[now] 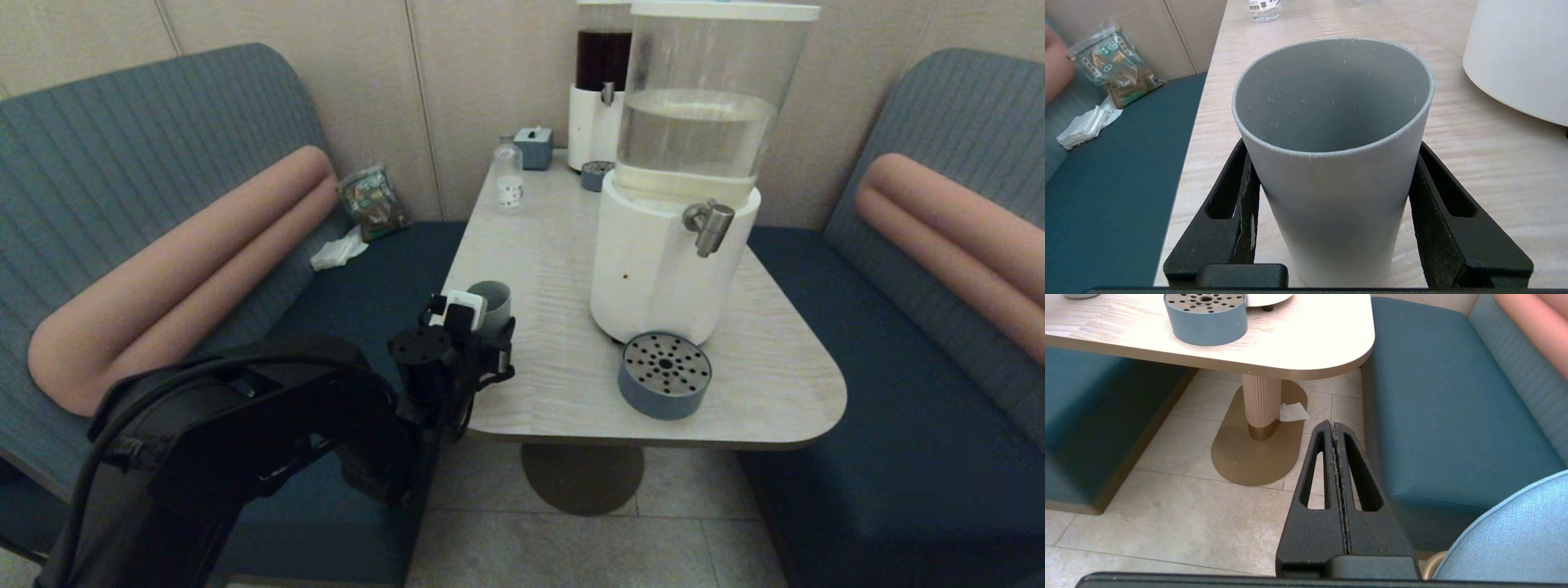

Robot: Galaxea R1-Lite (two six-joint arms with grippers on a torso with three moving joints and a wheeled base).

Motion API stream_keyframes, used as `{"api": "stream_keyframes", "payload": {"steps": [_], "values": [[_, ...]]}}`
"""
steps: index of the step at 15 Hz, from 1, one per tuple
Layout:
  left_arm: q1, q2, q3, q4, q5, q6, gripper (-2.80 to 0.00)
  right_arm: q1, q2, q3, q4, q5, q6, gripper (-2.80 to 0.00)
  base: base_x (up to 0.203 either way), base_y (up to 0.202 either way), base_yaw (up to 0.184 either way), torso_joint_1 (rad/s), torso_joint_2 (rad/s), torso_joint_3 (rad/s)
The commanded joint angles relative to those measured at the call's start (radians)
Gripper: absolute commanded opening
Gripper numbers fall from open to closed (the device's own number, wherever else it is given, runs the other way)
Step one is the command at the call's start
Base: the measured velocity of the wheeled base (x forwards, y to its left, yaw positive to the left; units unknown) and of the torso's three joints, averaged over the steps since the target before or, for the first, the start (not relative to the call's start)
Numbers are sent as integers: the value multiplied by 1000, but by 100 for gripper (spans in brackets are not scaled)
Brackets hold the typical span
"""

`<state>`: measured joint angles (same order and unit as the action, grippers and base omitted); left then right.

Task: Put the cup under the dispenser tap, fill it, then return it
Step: Place the cup next to the water dispenser

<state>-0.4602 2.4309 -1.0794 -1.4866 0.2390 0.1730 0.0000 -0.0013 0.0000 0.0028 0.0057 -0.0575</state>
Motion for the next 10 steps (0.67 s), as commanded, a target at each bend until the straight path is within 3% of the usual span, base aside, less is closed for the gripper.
{"api": "stream_keyframes", "payload": {"steps": [1,2,3,10], "values": [[0,8,1,-6,2,2,-280,0,0,0,0,0,-1,-280,0,0,0,0,0,0],[0,7,1,-6,2,2,-280,0,0,1,0,0,-1,-280,0,0,0,0,0,0],[0,5,1,-11,3,2,0,0,0,0,0,0,-1,-280,0,0,0,0,0,0],[-1,-58,41,-25,2,5,0,0,0,0,0,0,-1,-280,0,0,0,0,0,0]]}}
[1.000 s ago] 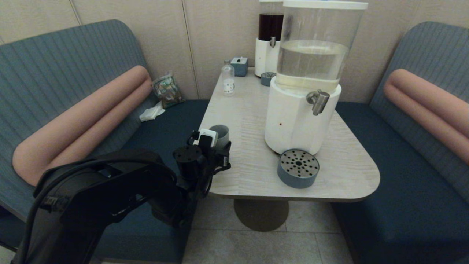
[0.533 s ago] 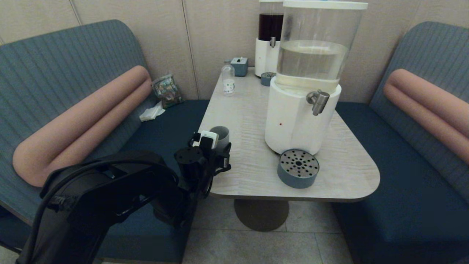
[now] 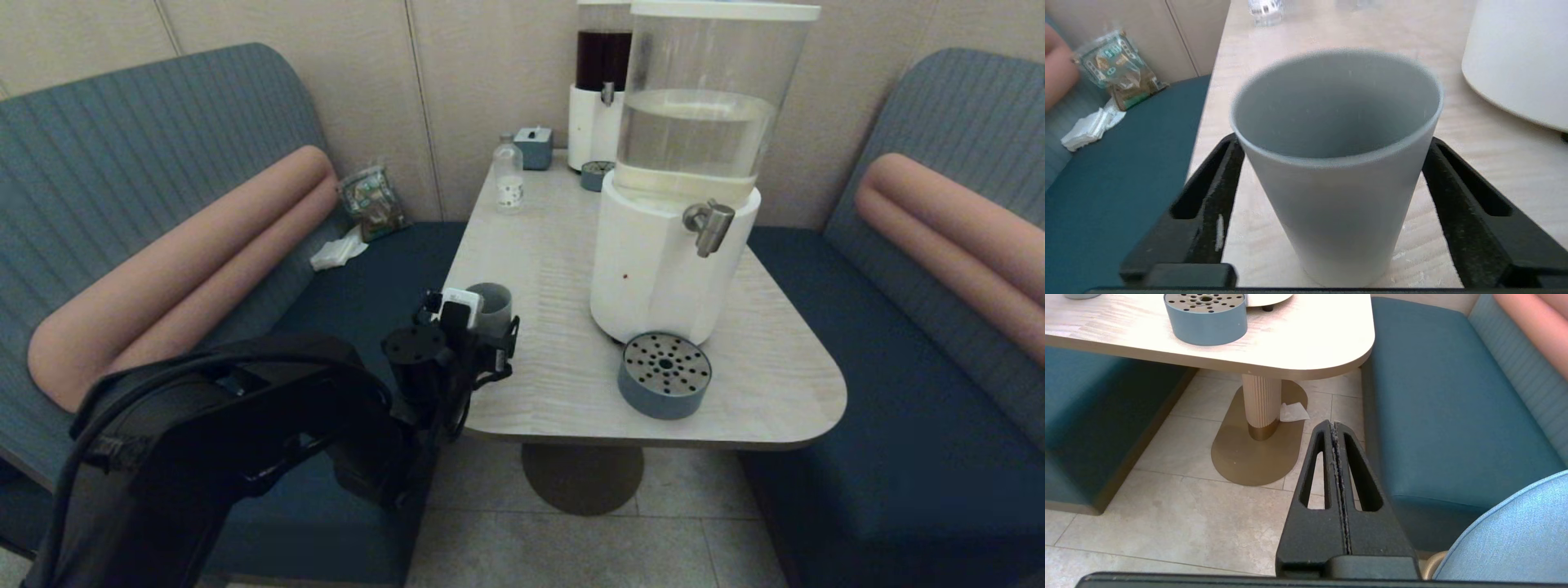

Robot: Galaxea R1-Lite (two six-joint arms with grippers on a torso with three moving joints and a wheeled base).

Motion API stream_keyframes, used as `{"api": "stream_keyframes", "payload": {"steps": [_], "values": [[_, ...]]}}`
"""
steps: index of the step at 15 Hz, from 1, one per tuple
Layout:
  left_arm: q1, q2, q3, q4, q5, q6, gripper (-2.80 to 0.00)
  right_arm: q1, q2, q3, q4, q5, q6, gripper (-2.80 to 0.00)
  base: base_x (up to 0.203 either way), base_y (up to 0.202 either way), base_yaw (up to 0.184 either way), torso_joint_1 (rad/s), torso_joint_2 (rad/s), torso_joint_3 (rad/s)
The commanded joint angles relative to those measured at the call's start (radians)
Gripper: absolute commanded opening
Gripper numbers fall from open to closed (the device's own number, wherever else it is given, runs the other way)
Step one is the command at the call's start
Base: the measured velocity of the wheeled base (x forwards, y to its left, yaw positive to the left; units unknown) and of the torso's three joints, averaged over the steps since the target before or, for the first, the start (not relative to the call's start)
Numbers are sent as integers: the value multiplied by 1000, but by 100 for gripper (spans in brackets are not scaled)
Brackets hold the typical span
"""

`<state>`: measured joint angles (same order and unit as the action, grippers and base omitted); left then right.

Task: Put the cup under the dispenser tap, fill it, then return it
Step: Place the cup next to the water dispenser

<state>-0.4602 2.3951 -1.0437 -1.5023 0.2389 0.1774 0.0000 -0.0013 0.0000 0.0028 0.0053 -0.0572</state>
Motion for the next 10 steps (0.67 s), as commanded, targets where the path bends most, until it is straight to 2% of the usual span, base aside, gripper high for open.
{"api": "stream_keyframes", "payload": {"steps": [1,10], "values": [[-1,-45,13,-9,2,2,0,0,0,0,0,1,-1,-280,0,0,0,0,0,0],[-9,-235,56,0,3,32,0,0,0,0,0,1,-1,-280,0,0,0,0,0,0]]}}
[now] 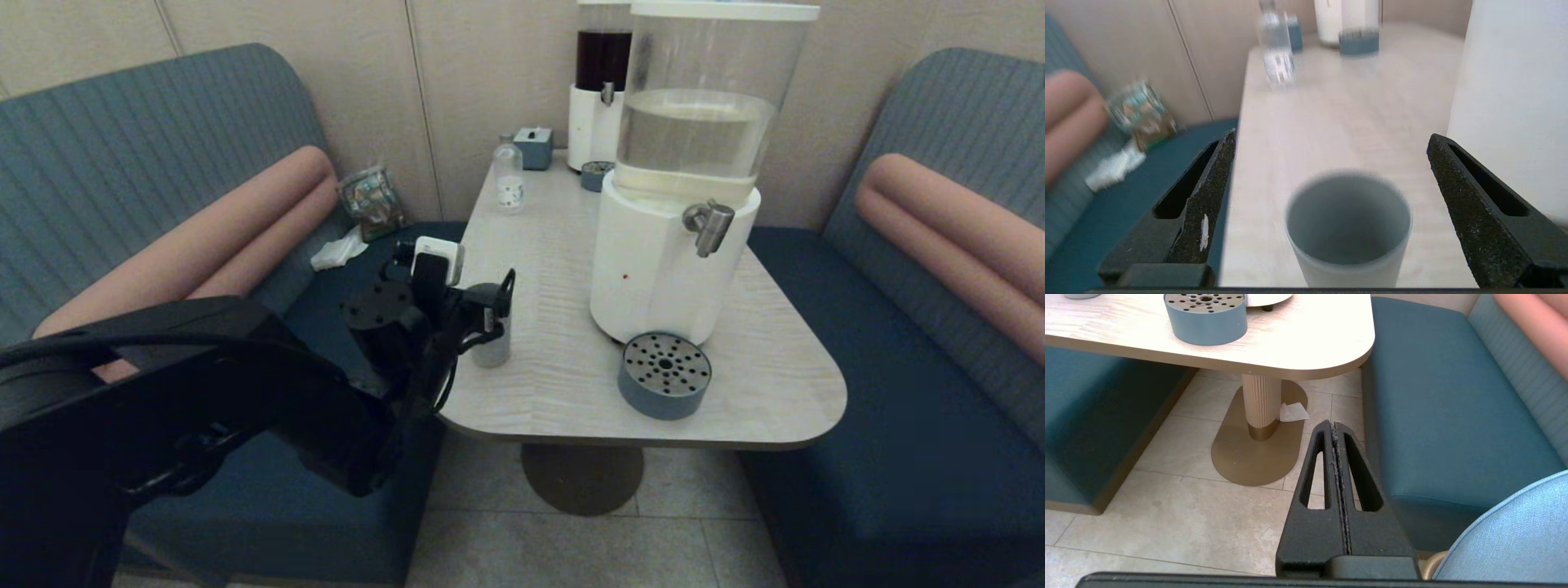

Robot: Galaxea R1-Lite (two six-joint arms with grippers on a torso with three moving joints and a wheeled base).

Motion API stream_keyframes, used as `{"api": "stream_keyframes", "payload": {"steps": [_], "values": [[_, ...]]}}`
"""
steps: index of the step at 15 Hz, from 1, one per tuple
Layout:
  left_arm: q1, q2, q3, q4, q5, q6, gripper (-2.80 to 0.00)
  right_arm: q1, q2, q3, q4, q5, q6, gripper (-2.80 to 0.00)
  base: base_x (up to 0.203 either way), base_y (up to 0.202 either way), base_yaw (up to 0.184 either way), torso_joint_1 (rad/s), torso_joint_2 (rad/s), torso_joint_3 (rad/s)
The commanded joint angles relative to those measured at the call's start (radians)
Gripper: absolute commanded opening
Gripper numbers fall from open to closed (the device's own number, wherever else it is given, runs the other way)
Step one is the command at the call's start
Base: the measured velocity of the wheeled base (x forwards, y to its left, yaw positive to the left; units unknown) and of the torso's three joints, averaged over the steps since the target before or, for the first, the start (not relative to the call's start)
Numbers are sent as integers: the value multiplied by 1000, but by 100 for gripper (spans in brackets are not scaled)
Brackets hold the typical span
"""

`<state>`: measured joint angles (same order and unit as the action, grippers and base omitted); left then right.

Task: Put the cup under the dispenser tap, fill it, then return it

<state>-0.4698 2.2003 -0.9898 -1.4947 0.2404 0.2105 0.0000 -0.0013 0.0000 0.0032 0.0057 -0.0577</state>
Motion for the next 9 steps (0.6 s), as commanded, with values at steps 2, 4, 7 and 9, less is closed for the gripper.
{"api": "stream_keyframes", "payload": {"steps": [2,4,7,9], "values": [[0,-122,30,-7,6,21,0,0,0,1,0,0,-1,-280,0,0,0,0,0,0],[2,-237,66,2,13,54,0,0,0,0,0,0,-1,-280,0,0,0,0,0,0],[25,-442,113,54,50,103,0,0,0,0,0,2,-1,-280,0,0,0,0,0,0],[62,-595,137,117,68,122,0,0,0,0,0,0,-1,-280,0,0,0,0,0,0]]}}
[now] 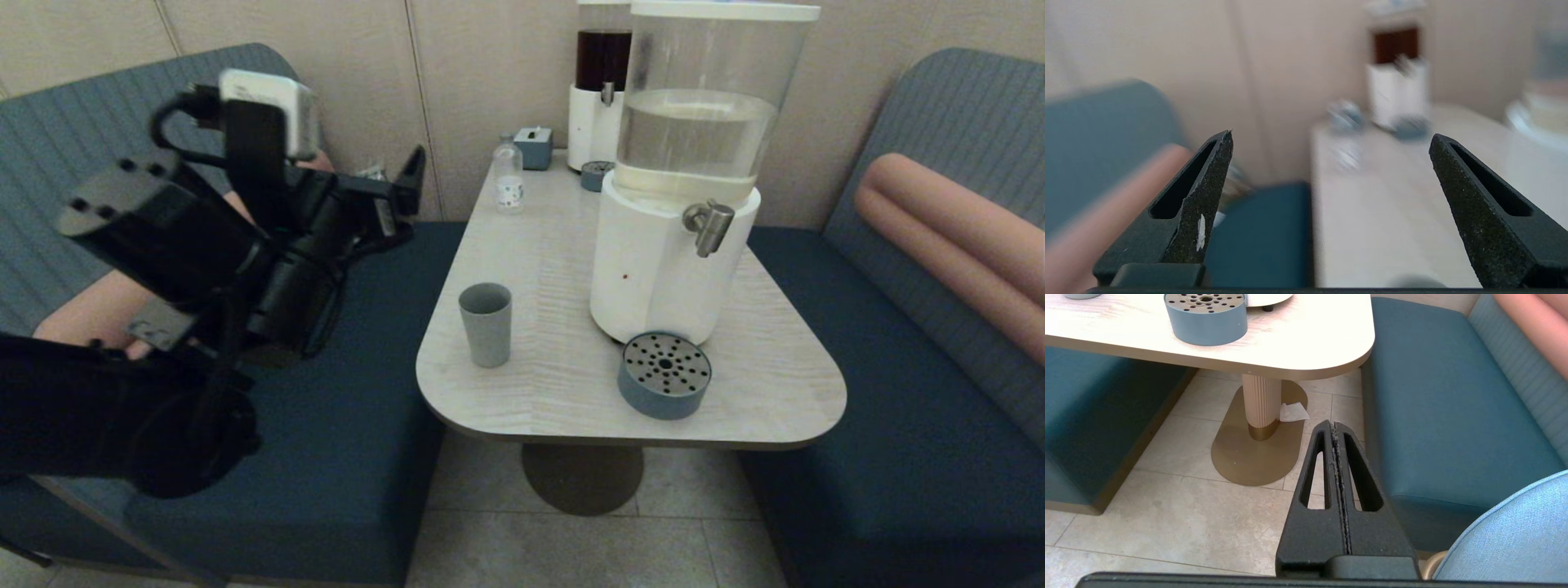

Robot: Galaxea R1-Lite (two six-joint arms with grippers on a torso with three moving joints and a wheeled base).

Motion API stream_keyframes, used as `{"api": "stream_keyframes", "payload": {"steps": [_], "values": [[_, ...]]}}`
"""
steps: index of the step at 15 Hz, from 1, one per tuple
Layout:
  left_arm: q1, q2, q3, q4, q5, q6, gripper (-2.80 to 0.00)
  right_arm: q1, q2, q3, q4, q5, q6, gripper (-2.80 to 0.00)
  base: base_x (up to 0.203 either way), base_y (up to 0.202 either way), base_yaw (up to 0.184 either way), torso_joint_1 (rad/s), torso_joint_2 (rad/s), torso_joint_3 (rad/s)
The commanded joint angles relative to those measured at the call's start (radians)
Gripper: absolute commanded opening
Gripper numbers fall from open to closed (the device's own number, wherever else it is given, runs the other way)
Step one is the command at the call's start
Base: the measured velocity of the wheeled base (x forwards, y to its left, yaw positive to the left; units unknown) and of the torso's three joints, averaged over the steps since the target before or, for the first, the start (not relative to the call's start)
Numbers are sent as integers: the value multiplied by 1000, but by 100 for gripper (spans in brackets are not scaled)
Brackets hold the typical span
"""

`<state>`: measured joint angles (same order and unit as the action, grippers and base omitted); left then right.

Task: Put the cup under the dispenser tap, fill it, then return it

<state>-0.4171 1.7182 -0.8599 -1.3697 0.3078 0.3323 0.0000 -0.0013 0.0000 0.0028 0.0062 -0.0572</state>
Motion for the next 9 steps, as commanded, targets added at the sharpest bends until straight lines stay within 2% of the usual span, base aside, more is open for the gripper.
{"api": "stream_keyframes", "payload": {"steps": [1,5,9], "values": [[26,-202,18,37,5,6,0,0,0,0,0,0,-1,-280,0,0,0,0,0,0],[108,-538,61,272,20,9,0,0,0,0,0,0,-1,-280,0,0,0,0,0,0],[142,-812,208,508,110,10,0,0,0,0,0,1,-1,-280,0,0,0,0,0,0]]}}
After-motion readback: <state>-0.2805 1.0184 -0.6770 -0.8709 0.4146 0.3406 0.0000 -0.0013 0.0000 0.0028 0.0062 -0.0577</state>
